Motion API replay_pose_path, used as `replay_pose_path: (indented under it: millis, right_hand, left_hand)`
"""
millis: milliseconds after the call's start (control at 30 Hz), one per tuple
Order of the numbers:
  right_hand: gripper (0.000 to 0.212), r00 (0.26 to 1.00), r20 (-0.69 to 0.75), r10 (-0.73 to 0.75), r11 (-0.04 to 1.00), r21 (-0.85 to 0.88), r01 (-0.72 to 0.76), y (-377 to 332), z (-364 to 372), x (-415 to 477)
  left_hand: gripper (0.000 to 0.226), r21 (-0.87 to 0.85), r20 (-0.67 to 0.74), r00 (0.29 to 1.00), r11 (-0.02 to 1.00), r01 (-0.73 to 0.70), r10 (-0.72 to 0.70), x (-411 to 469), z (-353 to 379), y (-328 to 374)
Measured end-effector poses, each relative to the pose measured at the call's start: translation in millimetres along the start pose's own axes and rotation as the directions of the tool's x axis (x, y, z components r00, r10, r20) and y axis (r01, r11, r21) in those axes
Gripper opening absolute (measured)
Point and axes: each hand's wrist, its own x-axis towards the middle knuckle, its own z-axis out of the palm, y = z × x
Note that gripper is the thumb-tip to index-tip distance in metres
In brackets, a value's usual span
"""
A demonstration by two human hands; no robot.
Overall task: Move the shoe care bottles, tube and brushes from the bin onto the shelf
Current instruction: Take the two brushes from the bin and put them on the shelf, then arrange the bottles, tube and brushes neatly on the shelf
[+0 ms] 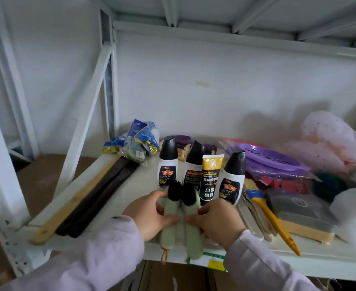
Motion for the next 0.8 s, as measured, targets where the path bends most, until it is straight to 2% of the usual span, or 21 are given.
replay_pose_path:
  millis: [167,300,433,533,567,633,733,800]
  right_hand:
    - [0.044,0.993,-0.112,-0.042,0.980,-0.196,0.019,-4.5,-1.9,-6.1]
    - [0.032,0.948,-0.260,-0.184,0.971,-0.199,0.134,-9.2,-13.3,-17.9]
    - [0.028,0.798,-0.467,-0.381,0.923,-0.147,0.355,-24.4,-44.2,-16.8]
    - [0.024,0.688,-0.568,-0.452,0.881,-0.162,0.445,-45.8,-78.7,-1.6]
    - [0.022,0.684,-0.554,-0.475,0.871,-0.186,0.454,-52.9,-89.2,7.1]
    - [0.030,0.747,-0.438,-0.500,0.866,-0.257,0.429,-66.4,-107.5,26.4]
    - [0.042,0.899,-0.138,-0.416,0.875,-0.331,0.354,-85.6,-124.1,47.3]
    - [0.046,0.926,-0.002,-0.378,0.847,-0.406,0.345,-92.7,-125.5,56.4]
  left_hand:
    - [0.066,0.109,0.025,0.999,0.994,-0.028,0.025,6.4,-4.2,-9.8]
    - [0.063,0.086,0.068,0.997,0.996,-0.027,0.021,11.8,-11.7,-9.7]
    - [0.041,0.005,-0.070,0.996,0.998,-0.060,0.060,29.3,-33.2,2.0]
    - [0.036,-0.051,-0.217,0.970,0.991,-0.122,0.108,50.6,-56.9,16.3]
    - [0.037,-0.059,-0.251,0.960,0.988,-0.146,0.127,58.9,-64.1,21.7]
    - [0.041,-0.067,-0.273,0.949,0.981,-0.182,0.157,73.2,-75.8,33.0]
    - [0.054,-0.025,-0.176,0.963,0.977,-0.213,0.205,90.9,-85.1,45.6]
    - [0.062,-0.015,-0.074,0.972,0.975,-0.224,0.222,99.4,-88.5,51.9]
